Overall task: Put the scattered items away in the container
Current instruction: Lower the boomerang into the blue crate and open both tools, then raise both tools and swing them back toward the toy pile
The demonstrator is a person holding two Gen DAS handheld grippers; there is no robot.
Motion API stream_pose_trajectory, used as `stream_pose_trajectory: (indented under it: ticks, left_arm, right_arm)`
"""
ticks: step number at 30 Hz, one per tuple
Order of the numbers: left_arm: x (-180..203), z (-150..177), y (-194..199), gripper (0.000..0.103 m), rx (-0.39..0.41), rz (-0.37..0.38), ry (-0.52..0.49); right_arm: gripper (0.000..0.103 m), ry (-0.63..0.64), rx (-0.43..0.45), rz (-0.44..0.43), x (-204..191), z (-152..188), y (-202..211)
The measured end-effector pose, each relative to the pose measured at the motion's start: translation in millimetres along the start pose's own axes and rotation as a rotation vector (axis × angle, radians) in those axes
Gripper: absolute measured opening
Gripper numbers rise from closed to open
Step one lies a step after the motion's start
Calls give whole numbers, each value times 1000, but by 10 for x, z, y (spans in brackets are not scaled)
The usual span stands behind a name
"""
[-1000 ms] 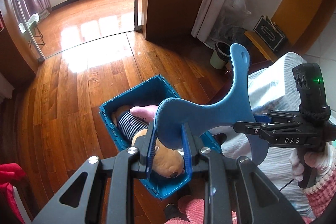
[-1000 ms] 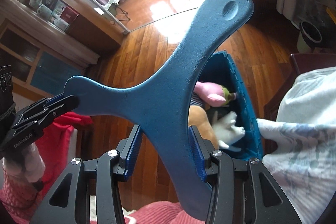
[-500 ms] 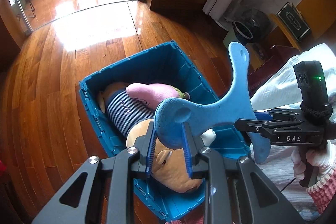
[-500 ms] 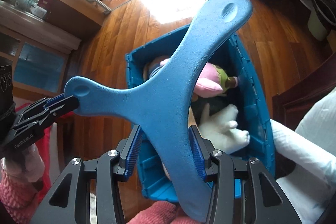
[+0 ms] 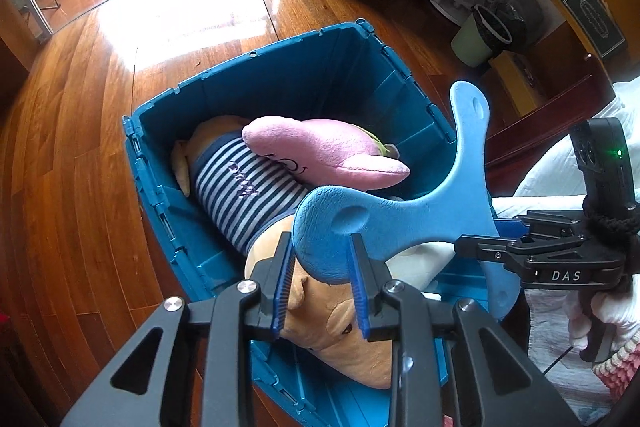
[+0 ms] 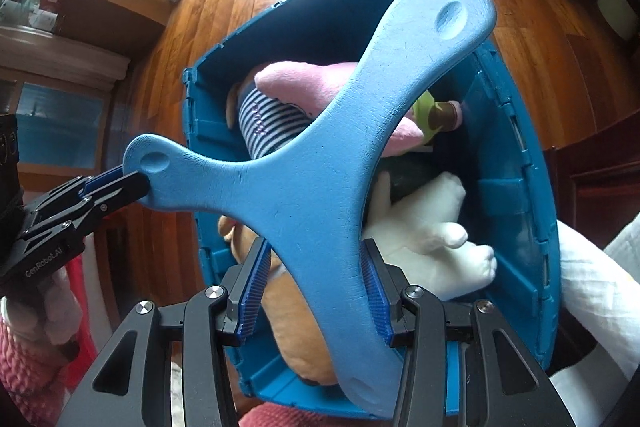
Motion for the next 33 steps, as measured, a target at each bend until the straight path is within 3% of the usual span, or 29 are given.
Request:
stream_pose_trajectory:
  ticks: [7, 9, 11, 18, 23, 33]
  left_arm:
    - [-3, -105, -24, 31, -31, -38, -26]
    - [5, -130, 31, 54, -26, -48, -29]
    - [27, -164, 128, 66, -11, -55, -28]
    - [246, -270, 748, 66, 44, -82, -58]
    - [475, -267, 1296, 66, 79, -105, -109]
    - [891, -86, 2281, 66, 111, -75, -207]
  right_arm:
    - [45, 3, -3, 62, 43, -64, 64]
    - [45, 18, -3, 76, 17, -46, 113]
    - [45, 30, -2, 84, -20, 9, 193]
    - [45, 22, 42, 101, -217, 303, 733]
    - [45, 24, 115, 137, -449, 577, 1265]
    - [47, -24, 283, 201, -740, 1236, 2431]
Point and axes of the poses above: each gripper's, at about its wrist camera, not at the fingertips, and y roughly against the way its jaws point, x to its right, z to its underside, the point moved 8 cm from there along -y, roughly the way its jaws point, and after that the axes turned 9 degrees about -y, right-handed, at the moved point
